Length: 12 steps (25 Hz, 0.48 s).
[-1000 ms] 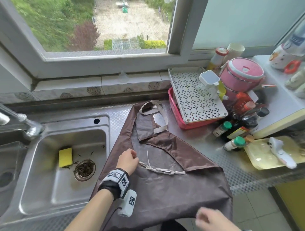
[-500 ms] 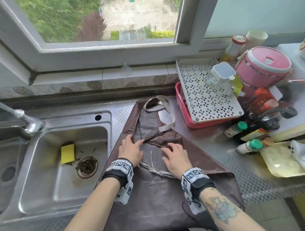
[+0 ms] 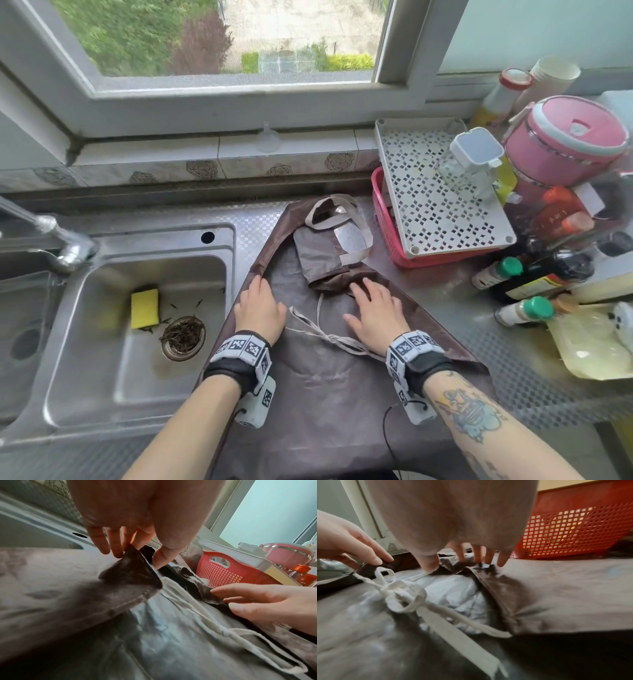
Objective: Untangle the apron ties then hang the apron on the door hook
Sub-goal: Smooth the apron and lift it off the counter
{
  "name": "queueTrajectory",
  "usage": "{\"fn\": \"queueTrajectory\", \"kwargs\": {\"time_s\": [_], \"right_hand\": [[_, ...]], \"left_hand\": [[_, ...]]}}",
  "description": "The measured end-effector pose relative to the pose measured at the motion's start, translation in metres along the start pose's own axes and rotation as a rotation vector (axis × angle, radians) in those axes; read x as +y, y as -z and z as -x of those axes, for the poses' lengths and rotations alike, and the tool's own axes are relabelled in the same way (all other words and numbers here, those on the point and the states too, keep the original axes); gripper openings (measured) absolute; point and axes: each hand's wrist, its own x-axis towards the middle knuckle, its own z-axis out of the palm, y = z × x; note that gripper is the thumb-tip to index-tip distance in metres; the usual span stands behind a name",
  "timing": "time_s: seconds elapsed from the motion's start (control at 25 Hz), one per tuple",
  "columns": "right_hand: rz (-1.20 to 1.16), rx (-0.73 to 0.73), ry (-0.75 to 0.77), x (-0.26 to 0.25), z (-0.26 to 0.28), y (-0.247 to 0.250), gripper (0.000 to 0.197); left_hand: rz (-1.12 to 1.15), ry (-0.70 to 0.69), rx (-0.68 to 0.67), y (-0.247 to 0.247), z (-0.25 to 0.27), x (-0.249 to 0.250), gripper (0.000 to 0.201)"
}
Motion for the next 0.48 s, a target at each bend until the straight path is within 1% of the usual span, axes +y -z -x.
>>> {"fn": "queueTrajectory", "kwargs": {"time_s": [0.08,0.12,0.24,0.36,0.44,0.48], "right_hand": [[0.008,-0.081,0.089,0.002,0.007,0.0,0.053],[0.045,-0.117,0.1,0.003,0.009,-0.002,0.053],[0.137,-0.131,0.02,0.004,0.012,-0.005,0.065],[0.139,-0.07,-0.099,0.001,0.012,0.005,0.075],[0.064,0.017,-0.156,-0.001,0.012,0.015,0.079],[-0.007,0.081,-0.173,-0.002,0.012,0.022,0.078]], "left_hand": [[0.025,-0.022,0.011,0.002,0.004,-0.006,0.053],[0.046,-0.036,0.025,0.003,0.005,-0.009,0.052],[0.086,-0.071,0.043,0.005,0.013,-0.018,0.056],[0.078,-0.084,0.045,0.01,0.021,-0.029,0.051],[0.057,-0.051,0.03,0.016,0.03,-0.034,0.044],[0.03,-0.017,0.005,0.021,0.036,-0.037,0.043]]}}
